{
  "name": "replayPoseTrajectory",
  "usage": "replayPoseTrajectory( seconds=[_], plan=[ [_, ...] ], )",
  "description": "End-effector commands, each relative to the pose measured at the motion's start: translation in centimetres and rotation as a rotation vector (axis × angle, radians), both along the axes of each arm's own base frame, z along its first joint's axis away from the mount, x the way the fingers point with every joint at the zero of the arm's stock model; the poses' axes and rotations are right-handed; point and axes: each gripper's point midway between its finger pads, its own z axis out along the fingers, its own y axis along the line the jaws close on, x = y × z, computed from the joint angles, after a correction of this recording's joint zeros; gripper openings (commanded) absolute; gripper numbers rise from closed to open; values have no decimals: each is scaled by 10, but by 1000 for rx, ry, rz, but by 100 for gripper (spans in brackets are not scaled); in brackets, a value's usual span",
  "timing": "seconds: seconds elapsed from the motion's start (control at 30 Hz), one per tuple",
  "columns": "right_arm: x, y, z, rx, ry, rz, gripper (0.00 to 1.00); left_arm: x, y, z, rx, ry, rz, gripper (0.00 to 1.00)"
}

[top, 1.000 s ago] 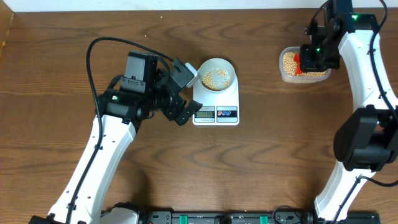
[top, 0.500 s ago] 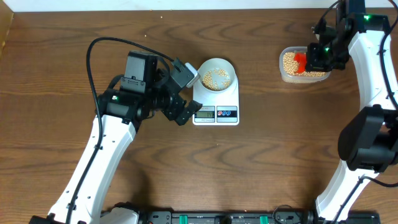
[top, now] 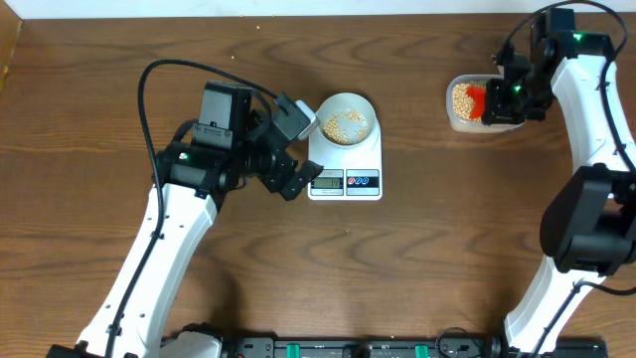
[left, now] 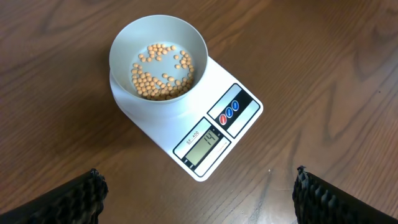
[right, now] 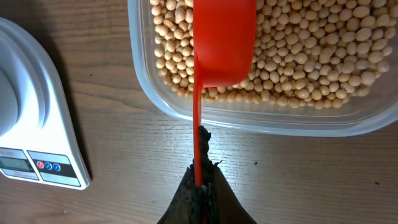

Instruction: Scoop item into bowl and weigh 50g on scale

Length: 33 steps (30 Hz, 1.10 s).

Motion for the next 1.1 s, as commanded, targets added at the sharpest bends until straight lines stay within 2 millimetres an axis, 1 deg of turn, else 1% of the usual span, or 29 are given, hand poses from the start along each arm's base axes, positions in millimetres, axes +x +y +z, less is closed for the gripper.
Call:
replayPoseTrajectory(
  seconds=[0.0, 0.13, 0.3, 0.63, 0.77, 1.07],
  plan=[
    [-1, -1, -8, 23, 15, 3, 1, -2, -2, -1, -6, 4, -12, 98],
    [1, 1, -6, 67, 5, -5, 1, -2, -2, -1, -7, 4, -13, 98],
    [0, -5, -5, 82, 4, -22, 1, -2, -2, -1, -7, 4, -13, 98],
    [1, -3, -3, 121, -1, -27, 1, -2, -2, -1, -7, 4, -13, 98],
    [1, 0, 1, 175, -10, -20, 1, -2, -2, -1, -7, 4, -13, 98],
    [-1, -11, 2, 196, -11, -41, 2, -2, -2, -1, -7, 4, -13, 98]
  ],
)
